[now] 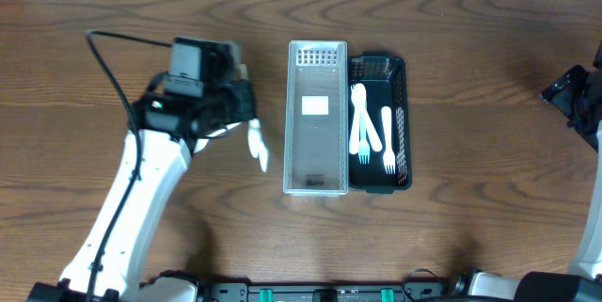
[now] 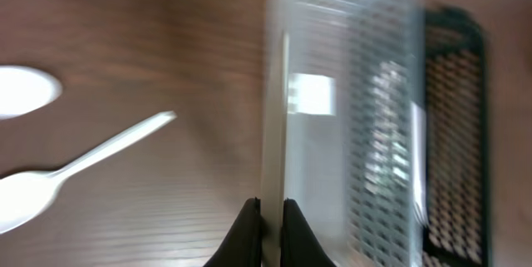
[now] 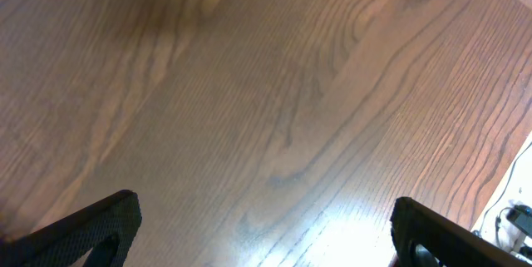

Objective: Pack container
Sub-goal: 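Carry the spoon right and drop it into the grey tray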

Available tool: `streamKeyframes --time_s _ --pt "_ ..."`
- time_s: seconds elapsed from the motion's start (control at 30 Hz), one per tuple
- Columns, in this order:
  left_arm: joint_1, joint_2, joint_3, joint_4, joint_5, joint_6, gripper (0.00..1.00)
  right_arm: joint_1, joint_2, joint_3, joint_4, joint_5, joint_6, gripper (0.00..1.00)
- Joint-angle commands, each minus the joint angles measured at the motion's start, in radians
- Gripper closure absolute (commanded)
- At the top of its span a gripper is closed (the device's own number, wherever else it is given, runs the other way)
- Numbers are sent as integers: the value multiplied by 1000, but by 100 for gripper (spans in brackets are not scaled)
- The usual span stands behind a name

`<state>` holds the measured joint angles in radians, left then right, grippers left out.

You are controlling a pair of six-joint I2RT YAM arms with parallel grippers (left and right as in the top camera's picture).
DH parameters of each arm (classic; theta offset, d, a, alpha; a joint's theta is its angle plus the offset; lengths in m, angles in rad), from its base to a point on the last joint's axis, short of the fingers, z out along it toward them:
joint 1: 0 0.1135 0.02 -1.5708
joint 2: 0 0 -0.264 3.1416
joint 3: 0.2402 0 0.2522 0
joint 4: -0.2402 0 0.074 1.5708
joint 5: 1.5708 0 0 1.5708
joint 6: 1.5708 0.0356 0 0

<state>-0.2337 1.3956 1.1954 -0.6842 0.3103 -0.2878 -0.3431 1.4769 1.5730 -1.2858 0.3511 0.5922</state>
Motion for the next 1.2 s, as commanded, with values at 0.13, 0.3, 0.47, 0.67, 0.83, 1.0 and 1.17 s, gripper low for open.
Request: streamKeyframes --time_s 0.13,0.3,0.47,0.67,0.83,1.0,1.17 --pt "-173 58 12 55 -27 123 94 -7 1 -4 -1 7 13 1" --pt "-240 150 12 81 -41 123 94 -7 1 -4 -1 7 13 1" --pt "-292 220 12 97 -42 115 94 -7 1 -4 -1 7 13 1" --pt "-300 243 13 130 -42 88 94 -7 1 -4 -1 7 13 1" --pt "-300 240 30 128 -41 84 83 -7 1 -4 -1 7 13 1" --pt "-299 213 70 94 -42 85 20 -7 1 -4 -1 7 13 1" --pt "-256 144 162 -15 -138 96 20 -7 1 -4 -1 7 13 1"
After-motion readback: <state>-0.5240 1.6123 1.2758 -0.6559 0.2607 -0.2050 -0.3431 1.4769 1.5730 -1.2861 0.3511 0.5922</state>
